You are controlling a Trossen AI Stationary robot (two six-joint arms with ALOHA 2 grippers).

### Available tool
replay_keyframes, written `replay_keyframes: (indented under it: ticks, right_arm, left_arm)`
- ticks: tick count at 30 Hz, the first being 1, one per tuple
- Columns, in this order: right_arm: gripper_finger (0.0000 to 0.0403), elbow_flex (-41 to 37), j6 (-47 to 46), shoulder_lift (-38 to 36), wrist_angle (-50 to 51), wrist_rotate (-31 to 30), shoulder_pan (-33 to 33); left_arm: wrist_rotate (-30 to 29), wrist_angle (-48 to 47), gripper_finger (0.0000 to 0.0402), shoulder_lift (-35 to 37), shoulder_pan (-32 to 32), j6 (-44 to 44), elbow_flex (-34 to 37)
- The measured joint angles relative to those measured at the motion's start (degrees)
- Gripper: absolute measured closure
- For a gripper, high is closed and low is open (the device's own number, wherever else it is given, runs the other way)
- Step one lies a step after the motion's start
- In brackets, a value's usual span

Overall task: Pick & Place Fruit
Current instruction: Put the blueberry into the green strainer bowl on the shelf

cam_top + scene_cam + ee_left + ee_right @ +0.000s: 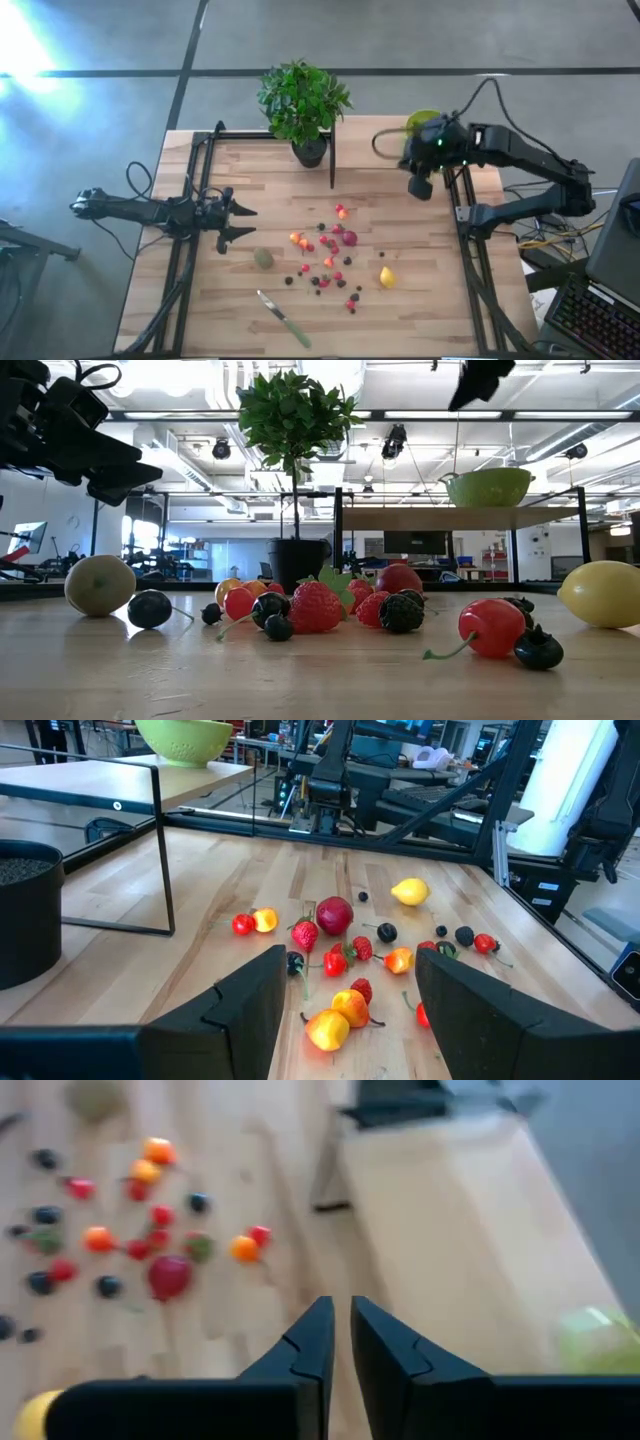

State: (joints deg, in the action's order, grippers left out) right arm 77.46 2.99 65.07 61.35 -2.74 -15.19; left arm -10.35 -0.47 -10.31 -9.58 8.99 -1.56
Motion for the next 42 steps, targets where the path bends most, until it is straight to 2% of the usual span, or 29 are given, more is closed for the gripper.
replay_keyframes:
  ticks: [6, 12, 20, 28, 37, 42]
  right_arm:
    - [0.0388, -1.03, -3.57, 2.28, -3.59, -0.22, 10.61]
    - [0.0394, -2.23, -6.92, 6.09, -3.78, -0.72, 17.68]
    - [0.0394, -2.69, -12.61, 13.63, -2.29, -1.96, 22.13]
    - [0.0394, -2.81, -19.97, 21.74, 4.99, -1.93, 26.02]
    - [0.0393, -3.24, -26.39, 28.73, 5.24, -1.90, 32.36]
    - [0.0363, -3.95, -28.65, 30.38, 3.42, -4.08, 34.51]
  left_arm:
    - [0.00, 0.00, 0.0172, 0.00, 0.01, 0.00, 0.00]
    - [-0.02, 0.00, 0.0172, 0.00, 0.00, 0.00, 0.00]
    - [-0.02, 0.00, 0.0172, 0.00, 0.00, 0.01, -0.01]
    - [-0.02, 0.00, 0.0172, 0.00, 0.00, 0.00, 0.00]
    - [0.00, 0.00, 0.0172, 0.00, 0.02, 0.00, 0.00]
    - [-0.01, 0.00, 0.0172, 0.00, 0.02, 0.00, 0.00]
